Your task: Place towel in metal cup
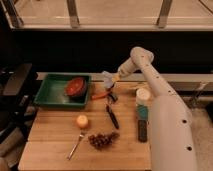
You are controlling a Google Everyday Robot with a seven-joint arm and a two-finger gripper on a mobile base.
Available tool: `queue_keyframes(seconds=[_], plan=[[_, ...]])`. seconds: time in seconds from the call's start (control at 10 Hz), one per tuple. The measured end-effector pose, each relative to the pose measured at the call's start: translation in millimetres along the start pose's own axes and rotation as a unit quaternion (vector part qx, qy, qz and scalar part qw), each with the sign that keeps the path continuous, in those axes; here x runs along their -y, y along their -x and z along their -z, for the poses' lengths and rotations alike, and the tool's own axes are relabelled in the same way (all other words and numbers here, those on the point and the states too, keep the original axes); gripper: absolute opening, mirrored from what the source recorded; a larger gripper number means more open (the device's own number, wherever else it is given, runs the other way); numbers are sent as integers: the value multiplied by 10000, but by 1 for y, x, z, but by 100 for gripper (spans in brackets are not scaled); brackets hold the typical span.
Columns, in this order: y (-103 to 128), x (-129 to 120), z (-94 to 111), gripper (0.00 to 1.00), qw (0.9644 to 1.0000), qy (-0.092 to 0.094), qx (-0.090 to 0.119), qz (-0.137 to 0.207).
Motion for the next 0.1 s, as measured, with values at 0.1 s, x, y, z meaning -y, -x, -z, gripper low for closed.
queue_keyframes(seconds=[0.1], plan=[[1, -1, -1, 75, 10000, 3, -3, 10]])
